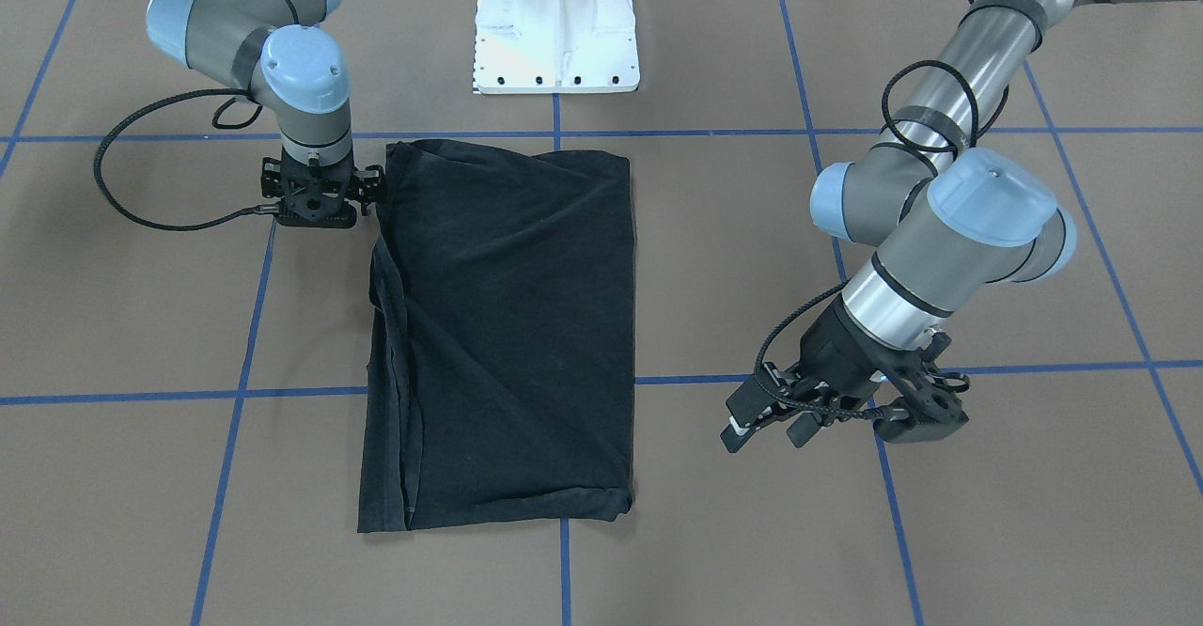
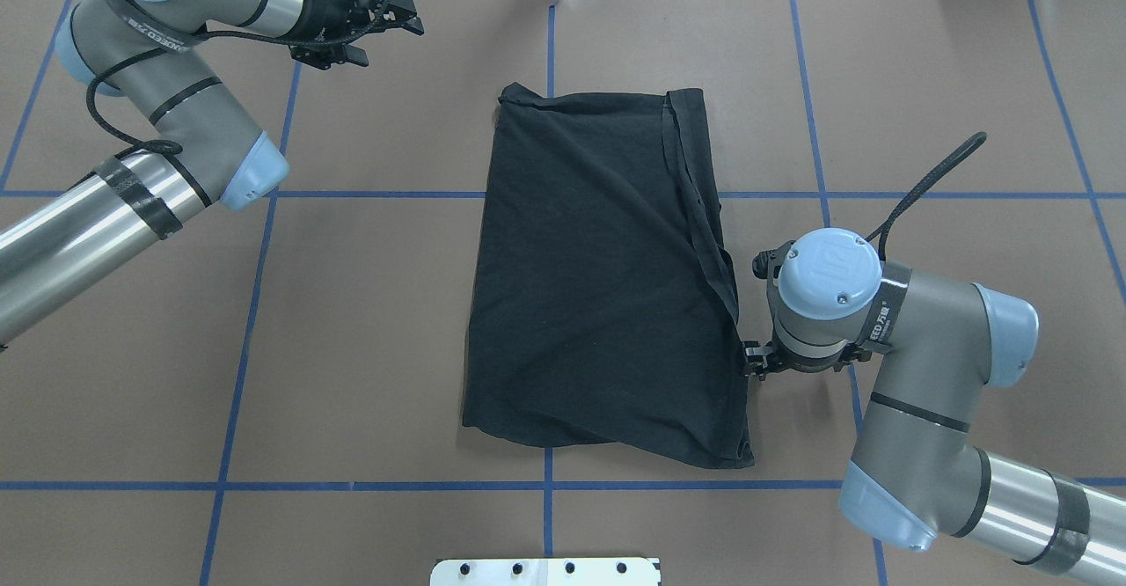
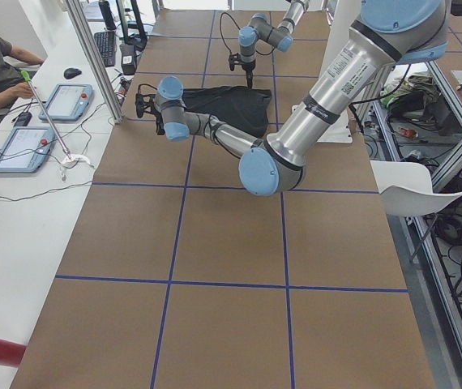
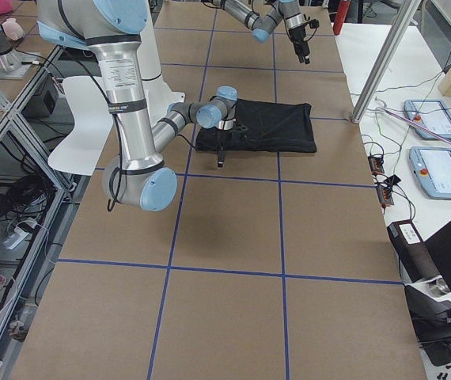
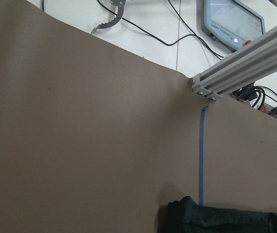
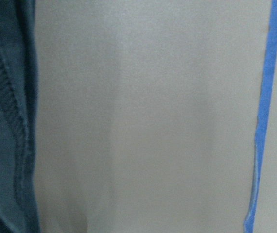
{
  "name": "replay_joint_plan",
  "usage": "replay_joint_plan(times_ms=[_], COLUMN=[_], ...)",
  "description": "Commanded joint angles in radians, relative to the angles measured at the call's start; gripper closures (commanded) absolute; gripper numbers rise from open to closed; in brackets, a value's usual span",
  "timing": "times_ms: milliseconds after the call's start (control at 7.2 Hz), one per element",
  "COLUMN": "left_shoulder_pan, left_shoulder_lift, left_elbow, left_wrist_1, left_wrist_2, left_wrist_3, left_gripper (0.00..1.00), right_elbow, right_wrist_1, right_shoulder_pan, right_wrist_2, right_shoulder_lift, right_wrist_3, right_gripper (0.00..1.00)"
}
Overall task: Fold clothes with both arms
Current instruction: 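Move the right gripper along the edge toward the robot and adjust it, then slide the right gripper along the shirt's side edge away from the robot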
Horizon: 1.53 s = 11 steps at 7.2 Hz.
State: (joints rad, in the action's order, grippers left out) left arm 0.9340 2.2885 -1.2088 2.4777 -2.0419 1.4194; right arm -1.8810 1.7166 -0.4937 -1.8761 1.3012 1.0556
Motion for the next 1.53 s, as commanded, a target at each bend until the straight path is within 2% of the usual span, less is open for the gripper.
replay_joint_plan(times_ms=[0,139,417,834,1389], left_shoulder_pan=[-0.003,-0.003,-0.001,0.005,0.008], left_shoulder_lift=[0.008,0.009,0.019,0.038,0.063], left_elbow=[-0.001,0.0,-0.008,-0.018,-0.06], left_wrist_1=[0.0,0.001,0.001,0.001,-0.032], left_wrist_2=[0.002,0.002,0.006,0.034,0.029], left_wrist_3=[0.007,0.006,0.006,-0.008,-0.007], left_gripper=[0.0,0.0,0.0,0.0,0.0], right_elbow=[-0.048,-0.087,-0.067,0.171,0.272], right_wrist_1=[0.001,0.0,-0.015,-0.017,-0.017], right_shoulder_pan=[-0.029,-0.052,-0.065,-0.086,-0.14], right_wrist_2=[-0.012,-0.029,-0.02,0.0,-0.003], right_shoulder_lift=[0.007,0.006,-0.06,-0.296,-0.313], right_wrist_3=[-0.038,-0.046,-0.065,-0.101,-0.21], right_gripper=[0.0,0.0,0.0,0.0,0.0])
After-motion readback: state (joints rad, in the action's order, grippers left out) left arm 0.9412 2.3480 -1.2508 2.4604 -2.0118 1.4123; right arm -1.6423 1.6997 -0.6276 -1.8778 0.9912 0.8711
